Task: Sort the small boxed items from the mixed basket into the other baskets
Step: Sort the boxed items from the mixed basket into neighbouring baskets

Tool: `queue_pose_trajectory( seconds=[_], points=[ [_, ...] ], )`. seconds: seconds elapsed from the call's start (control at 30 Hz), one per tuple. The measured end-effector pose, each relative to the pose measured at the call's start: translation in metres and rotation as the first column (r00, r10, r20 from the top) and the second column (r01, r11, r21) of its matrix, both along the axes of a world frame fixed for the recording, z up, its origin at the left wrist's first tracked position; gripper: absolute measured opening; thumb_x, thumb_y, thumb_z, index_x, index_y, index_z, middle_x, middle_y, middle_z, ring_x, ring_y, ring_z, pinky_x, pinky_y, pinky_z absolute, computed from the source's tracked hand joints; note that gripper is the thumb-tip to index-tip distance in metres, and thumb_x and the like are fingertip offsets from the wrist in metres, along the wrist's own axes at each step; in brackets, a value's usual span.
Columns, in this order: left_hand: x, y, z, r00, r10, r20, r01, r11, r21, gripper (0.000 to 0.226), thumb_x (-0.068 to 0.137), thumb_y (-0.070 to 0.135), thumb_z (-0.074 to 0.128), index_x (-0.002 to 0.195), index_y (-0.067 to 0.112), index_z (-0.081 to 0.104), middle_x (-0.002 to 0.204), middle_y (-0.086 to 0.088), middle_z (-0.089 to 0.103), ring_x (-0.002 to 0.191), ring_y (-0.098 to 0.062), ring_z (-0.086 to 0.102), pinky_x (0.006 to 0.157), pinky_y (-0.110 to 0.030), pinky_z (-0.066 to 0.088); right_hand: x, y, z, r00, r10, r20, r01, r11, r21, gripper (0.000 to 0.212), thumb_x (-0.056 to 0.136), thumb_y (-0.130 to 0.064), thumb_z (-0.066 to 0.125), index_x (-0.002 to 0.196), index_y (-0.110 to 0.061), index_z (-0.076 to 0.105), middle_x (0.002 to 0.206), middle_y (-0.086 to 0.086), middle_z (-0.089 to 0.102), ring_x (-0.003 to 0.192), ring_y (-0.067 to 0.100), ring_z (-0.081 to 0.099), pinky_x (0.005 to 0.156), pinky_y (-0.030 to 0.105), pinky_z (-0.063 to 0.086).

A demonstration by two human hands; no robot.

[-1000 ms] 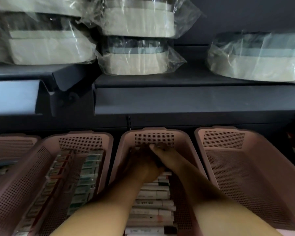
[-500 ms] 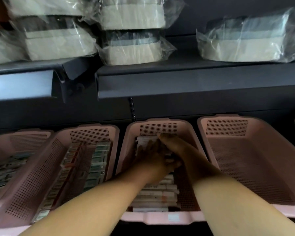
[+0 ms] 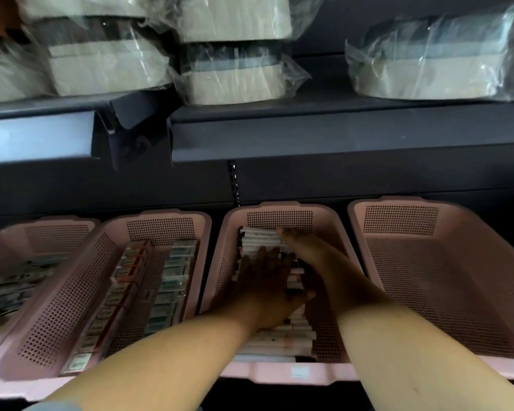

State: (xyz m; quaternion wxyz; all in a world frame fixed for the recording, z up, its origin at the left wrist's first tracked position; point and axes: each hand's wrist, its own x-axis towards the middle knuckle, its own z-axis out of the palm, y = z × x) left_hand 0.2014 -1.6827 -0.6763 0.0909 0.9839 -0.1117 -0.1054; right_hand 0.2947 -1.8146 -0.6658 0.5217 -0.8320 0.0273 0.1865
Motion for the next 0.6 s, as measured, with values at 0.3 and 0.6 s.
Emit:
queue_pose_trajectory(
  seconds=[0.3,0.6],
  points=[
    [-0.036,0.006,0.014,0.960,-0.244,-0.137,0.261,0.957,0.126,0.099,0.087,0.090,0.035,0.154,0.053,-0.027,0.167,0.013,-0.032,0.151,-0.023,-0.038,0.124,-0.063,-0.013,0.004,-0.002,0.002,0.999,0.036,-0.008,-0.036,0.997,-0.062,0.058,0.095,-0.068,0.045,0.142,-0.034,0.050,0.146,0.002,0.052,0.131,0.026,0.049,0.101,0.033,0.035],
    [-0.033,0.004,0.017,0.956,-0.279,-0.093,0.286,0.954,0.083,0.095,0.091,0.086,0.032,0.158,0.048,-0.021,0.169,0.013,-0.027,0.153,-0.019,-0.033,0.126,-0.056,-0.014,0.008,0.000,-0.002,0.999,0.042,-0.026,-0.043,0.997,-0.061,0.057,0.093,-0.070,0.046,0.138,-0.037,0.054,0.141,0.001,0.055,0.126,0.026,0.054,0.110,0.042,0.040]
  ],
)
